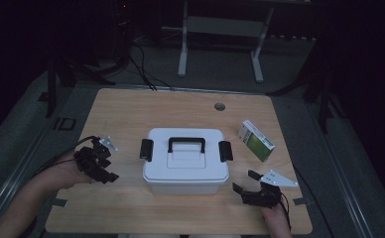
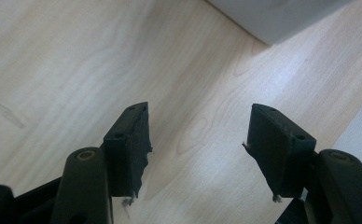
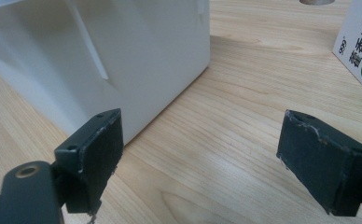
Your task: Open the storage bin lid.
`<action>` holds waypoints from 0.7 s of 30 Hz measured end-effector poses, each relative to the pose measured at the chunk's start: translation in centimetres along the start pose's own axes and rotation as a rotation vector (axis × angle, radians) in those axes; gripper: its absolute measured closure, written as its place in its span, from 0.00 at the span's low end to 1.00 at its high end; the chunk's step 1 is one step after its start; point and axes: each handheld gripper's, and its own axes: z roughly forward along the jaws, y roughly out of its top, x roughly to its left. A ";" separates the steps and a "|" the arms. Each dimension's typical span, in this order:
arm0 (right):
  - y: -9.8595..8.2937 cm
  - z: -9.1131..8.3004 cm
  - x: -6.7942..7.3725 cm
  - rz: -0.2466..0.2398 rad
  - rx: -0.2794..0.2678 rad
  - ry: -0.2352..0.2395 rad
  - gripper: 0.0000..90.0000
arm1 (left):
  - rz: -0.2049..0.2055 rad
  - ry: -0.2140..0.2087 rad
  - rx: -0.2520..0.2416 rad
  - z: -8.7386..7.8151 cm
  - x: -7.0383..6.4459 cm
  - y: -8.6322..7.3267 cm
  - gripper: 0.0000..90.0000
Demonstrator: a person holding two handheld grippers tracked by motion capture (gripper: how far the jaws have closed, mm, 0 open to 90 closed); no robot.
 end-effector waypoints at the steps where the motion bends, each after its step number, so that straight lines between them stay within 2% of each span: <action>1: 0.0 0.0 0.0 -0.002 0.003 0.000 0.15 | 0.004 0.009 0.004 -0.6 0.1 0.6 0.44; 7: -0.1 0.0 -0.1 0.000 0.001 0.000 0.15 | 0.032 0.017 0.013 -2.6 0.2 2.5 0.44; 11: -0.1 0.0 -0.1 -0.001 0.005 0.001 0.15 | 0.049 -0.001 -0.002 -3.7 0.2 3.5 0.44; 12: -0.1 0.1 -0.1 -0.002 0.006 0.000 0.15 | 0.055 0.007 -0.009 -4.1 0.1 3.8 0.44; 17: -0.1 0.1 -0.1 -0.002 0.010 -0.002 0.15 | 0.109 0.008 -0.041 -6.0 -0.7 6.0 0.44; 20: -0.2 0.2 0.0 -0.005 0.016 -0.004 0.15 | 0.144 0.006 -0.043 -6.5 -1.3 7.5 0.44; 21: -0.2 0.2 0.0 -0.005 0.016 -0.004 0.15 | 0.144 0.006 -0.043 -6.5 -1.3 7.5 0.44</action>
